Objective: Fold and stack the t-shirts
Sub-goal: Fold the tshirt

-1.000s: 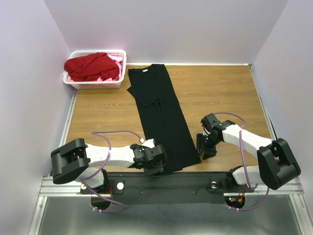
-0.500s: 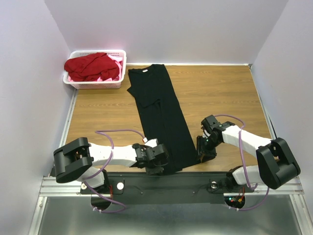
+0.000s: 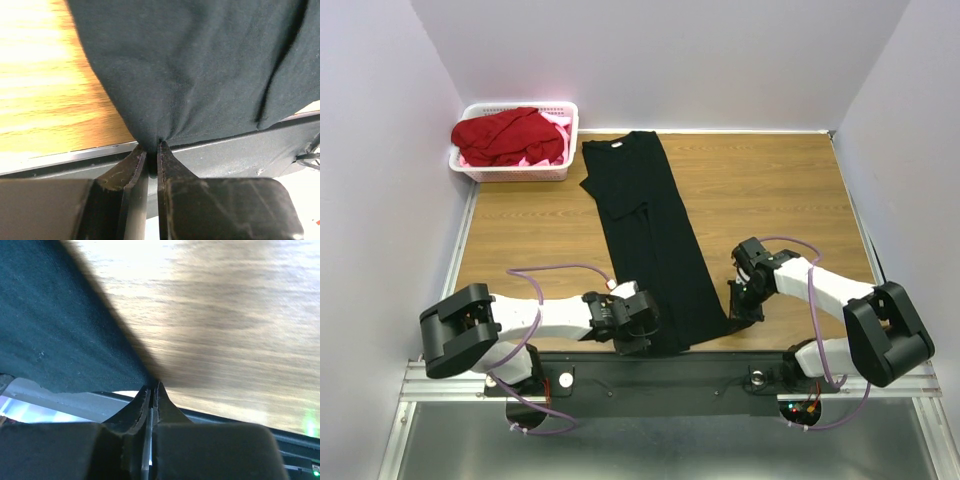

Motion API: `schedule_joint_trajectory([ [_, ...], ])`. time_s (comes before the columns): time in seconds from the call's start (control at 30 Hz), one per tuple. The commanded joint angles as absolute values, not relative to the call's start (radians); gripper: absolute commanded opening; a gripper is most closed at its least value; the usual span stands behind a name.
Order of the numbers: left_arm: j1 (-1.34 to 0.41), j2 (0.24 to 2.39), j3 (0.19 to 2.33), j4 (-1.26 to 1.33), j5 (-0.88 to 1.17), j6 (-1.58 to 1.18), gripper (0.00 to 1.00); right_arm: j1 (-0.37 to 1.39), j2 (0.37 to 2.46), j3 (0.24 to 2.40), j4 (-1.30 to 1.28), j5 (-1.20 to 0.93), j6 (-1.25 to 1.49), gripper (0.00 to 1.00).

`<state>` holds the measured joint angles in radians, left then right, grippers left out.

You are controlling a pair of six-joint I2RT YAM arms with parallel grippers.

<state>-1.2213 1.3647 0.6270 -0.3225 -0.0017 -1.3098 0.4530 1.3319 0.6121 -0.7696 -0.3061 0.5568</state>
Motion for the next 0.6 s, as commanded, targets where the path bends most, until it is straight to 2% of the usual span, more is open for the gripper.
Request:
schedule_joint_trajectory([
  [0.0,-1.203,1.307,0.589,-0.373,-0.051,-1.310,0.09,0.459,1.301,0.640,-0.860,-0.190,0.574,0.01],
  [0.23,-1.197,1.287,0.581,-0.373,-0.038,-1.304,0.08,0.459,1.295,0.641,-0.873,-0.219,0.561,0.01],
  [0.37,-1.197,1.255,0.598,-0.390,-0.025,-1.302,0.03,0.459,1.281,0.687,-0.888,-0.236,0.557,0.01],
  [0.57,-1.171,1.137,0.656,-0.465,-0.057,-1.339,0.01,0.459,1.319,0.906,-0.933,-0.201,0.539,0.01],
])
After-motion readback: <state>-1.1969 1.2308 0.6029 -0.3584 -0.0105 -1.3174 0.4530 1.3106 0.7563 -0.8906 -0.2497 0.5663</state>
